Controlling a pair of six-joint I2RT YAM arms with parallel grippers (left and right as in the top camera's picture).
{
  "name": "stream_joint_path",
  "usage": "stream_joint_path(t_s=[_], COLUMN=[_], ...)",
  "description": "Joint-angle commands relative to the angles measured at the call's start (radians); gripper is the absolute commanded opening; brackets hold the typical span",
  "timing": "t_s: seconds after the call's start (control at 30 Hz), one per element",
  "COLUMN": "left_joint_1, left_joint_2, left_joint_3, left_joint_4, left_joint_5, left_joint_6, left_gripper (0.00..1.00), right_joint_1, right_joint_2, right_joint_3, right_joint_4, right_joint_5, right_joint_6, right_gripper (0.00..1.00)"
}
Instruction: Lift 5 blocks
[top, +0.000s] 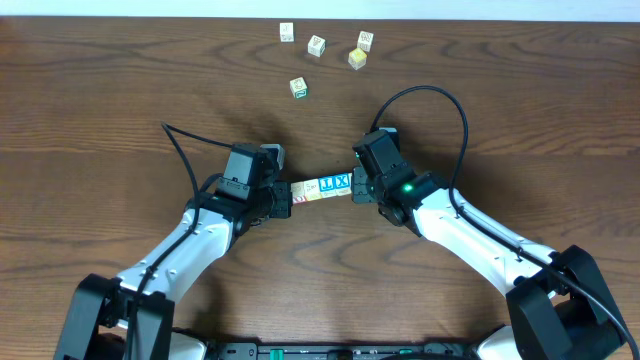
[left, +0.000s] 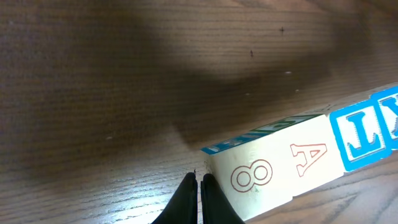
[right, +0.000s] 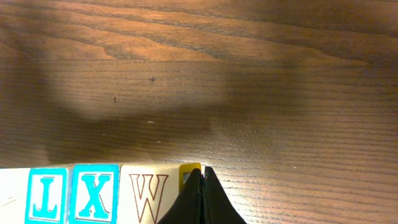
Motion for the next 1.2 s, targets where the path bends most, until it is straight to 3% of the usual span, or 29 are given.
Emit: stream_joint_path(t_s=[0.0, 0.8, 1.17], left_joint_1=[-0.069, -0.069, -0.121], left_joint_2=[-0.005, 0.005, 0.09], left_joint_3=[0.038, 0.038, 0.038], left_joint_4=[0.056, 0.063, 0.119], left_joint_5=[0.238, 0.236, 0.229], left_joint_6=[-0.002, -0.002, -0.025], left_gripper=[0.07, 0.07, 0.07], right_joint_1=[0.098, 0.097, 0.098], right_joint_2=[0.009, 0.057, 0.057], right_joint_3=[0.047, 0.047, 0.047], right_joint_4=[0.042, 0.051, 0.039], right_joint_5=[-0.286, -0.32, -0.308], right_joint_6=[0.019, 0.055, 0.055], right_gripper=[0.01, 0.01, 0.01])
